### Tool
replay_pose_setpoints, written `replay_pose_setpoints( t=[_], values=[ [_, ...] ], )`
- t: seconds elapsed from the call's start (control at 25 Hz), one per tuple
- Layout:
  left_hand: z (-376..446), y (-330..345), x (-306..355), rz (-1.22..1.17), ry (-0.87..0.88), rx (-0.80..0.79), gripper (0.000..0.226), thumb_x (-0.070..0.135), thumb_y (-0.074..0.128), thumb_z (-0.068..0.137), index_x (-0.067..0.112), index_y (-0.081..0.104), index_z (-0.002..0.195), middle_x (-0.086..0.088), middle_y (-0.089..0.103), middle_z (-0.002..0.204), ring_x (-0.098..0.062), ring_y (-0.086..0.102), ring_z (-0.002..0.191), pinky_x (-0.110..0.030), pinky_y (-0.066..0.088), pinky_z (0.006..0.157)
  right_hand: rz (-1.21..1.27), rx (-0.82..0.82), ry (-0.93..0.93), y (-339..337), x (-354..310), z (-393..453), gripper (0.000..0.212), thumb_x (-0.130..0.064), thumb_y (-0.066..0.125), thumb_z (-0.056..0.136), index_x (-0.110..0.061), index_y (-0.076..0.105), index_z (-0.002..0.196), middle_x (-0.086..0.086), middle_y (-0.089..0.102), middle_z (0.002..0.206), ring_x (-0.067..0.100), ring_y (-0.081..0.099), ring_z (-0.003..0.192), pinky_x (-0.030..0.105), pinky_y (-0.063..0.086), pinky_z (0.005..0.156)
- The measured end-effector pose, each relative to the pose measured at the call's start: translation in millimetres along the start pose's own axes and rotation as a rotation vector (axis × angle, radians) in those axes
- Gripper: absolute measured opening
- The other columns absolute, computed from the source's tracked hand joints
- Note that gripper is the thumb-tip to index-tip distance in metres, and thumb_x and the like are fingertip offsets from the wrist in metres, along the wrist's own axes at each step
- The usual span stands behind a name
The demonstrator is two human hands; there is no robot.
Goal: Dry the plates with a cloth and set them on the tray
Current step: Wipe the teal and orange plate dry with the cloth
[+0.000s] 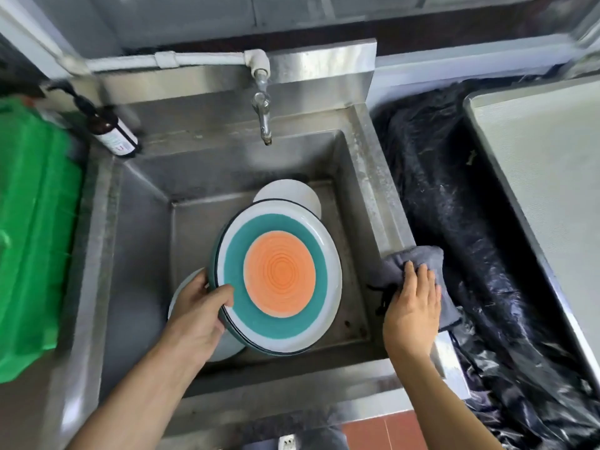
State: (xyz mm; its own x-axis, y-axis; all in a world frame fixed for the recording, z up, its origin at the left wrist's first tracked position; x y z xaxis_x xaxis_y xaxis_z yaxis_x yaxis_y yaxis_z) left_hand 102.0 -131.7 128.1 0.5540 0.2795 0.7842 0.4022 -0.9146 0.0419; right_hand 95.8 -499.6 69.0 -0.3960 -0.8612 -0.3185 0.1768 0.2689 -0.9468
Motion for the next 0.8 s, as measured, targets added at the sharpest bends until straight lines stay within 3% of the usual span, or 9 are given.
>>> replay_pose_setpoints(
  t=[0.12,0.24,0.36,0.44,0.52,0.6,0.68,0.76,0.8],
  values=[
    [-15.8,1.3,12.8,-0.045,-0.015,0.008,0.038,-0.023,0.040,0.077,0.010,0.061,0.080,-0.005,0.069,0.067,-0.018,0.064,0.059,-0.025,0.050,0.055,0.259,0.007,0.191,-25.6,16.9,18.5,0.039,0.000,0.046,0.100,0.000,0.049,0.139,0.030,0.054,0.130,0.053,0.054,0.116,0.060,0.046,0.092],
    [-26.9,0.9,21.5,-0.062,-0.024,0.022,0.034,-0.019,0.044,0.078,0.007,0.064,0.091,-0.012,0.068,0.081,-0.026,0.062,0.071,-0.033,0.046,0.068,0.446,0.068,0.336,-59.2,12.5,34.6,0.029,-0.022,0.037,0.106,-0.013,0.048,0.131,0.019,0.057,0.126,0.047,0.056,0.108,0.048,0.042,0.083],
    [-33.9,-0.8,29.7,-0.044,-0.009,0.069,0.030,-0.014,0.051,0.078,-0.001,0.063,0.102,-0.019,0.062,0.091,-0.029,0.053,0.084,-0.041,0.035,0.077,0.632,0.075,0.106,-98.2,-56.8,37.1,0.026,-0.020,0.045,0.104,-0.023,0.053,0.128,0.006,0.065,0.114,0.029,0.061,0.102,0.033,0.040,0.080],
    [-43.0,5.3,35.5,-0.020,0.004,0.080,0.028,-0.006,0.058,0.069,0.008,0.069,0.090,-0.014,0.064,0.084,-0.026,0.052,0.080,-0.038,0.035,0.073,0.737,-0.013,-0.086,-105.8,-114.4,23.8,0.030,-0.020,0.049,0.102,-0.029,0.054,0.130,-0.003,0.067,0.111,0.016,0.062,0.098,0.027,0.041,0.079],
    [-56.8,15.1,42.5,-0.009,0.018,0.068,0.027,0.001,0.058,0.055,0.017,0.071,0.073,-0.006,0.064,0.071,-0.022,0.053,0.068,-0.031,0.034,0.063,0.744,-0.132,-0.226,-100.6,-161.7,7.0,0.036,-0.020,0.055,0.099,-0.027,0.057,0.135,-0.003,0.069,0.116,0.016,0.061,0.101,0.027,0.042,0.081],
    [-67.6,22.2,47.2,-0.014,0.028,0.029,0.030,0.003,0.054,0.051,0.021,0.072,0.068,-0.003,0.063,0.065,-0.019,0.052,0.060,-0.027,0.033,0.057,0.631,-0.195,-0.353,-93.9,-190.5,-8.7,0.036,-0.021,0.064,0.095,-0.022,0.063,0.131,0.002,0.069,0.117,0.025,0.060,0.106,0.031,0.043,0.085],
    [-75.5,18.8,49.4,-0.018,0.020,0.007,0.032,0.004,0.053,0.051,0.021,0.072,0.070,-0.006,0.062,0.069,-0.021,0.054,0.063,-0.025,0.035,0.056,0.498,-0.212,-0.424,-87.0,-197.4,-21.2,0.042,-0.039,0.066,0.091,-0.025,0.065,0.131,0.004,0.065,0.128,0.030,0.057,0.121,0.040,0.041,0.099],
    [-80.7,11.6,52.1,-0.011,0.022,-0.006,0.034,0.004,0.052,0.051,0.019,0.072,0.075,-0.011,0.060,0.077,-0.024,0.052,0.073,-0.027,0.036,0.058,0.499,-0.262,-0.421,-81.4,-192.0,-27.4,0.059,-0.053,0.056,0.091,-0.030,0.054,0.146,0.004,0.049,0.154,0.024,0.038,0.146,0.045,0.029,0.119],
    [-83.8,9.1,53.8,-0.005,0.041,-0.013,0.035,0.003,0.052,0.051,0.017,0.071,0.077,-0.013,0.059,0.079,-0.025,0.050,0.076,-0.028,0.034,0.060,0.569,-0.312,-0.407,-78.3,-192.8,-27.8,0.063,-0.051,0.053,0.094,-0.030,0.046,0.152,0.002,0.040,0.161,0.020,0.028,0.153,0.044,0.022,0.124]
  ],
)
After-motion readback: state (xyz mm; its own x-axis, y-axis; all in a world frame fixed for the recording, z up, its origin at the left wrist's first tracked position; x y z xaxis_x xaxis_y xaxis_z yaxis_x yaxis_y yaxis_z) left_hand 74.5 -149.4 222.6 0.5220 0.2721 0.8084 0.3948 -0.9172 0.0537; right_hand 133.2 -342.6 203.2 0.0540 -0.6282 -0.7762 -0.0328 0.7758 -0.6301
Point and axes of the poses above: each hand's wrist, its own z-axis towards the middle knuckle, its own y-axis out of the palm, x = y × z, the point moved 10 cm from there along z, towards the middle knuckle
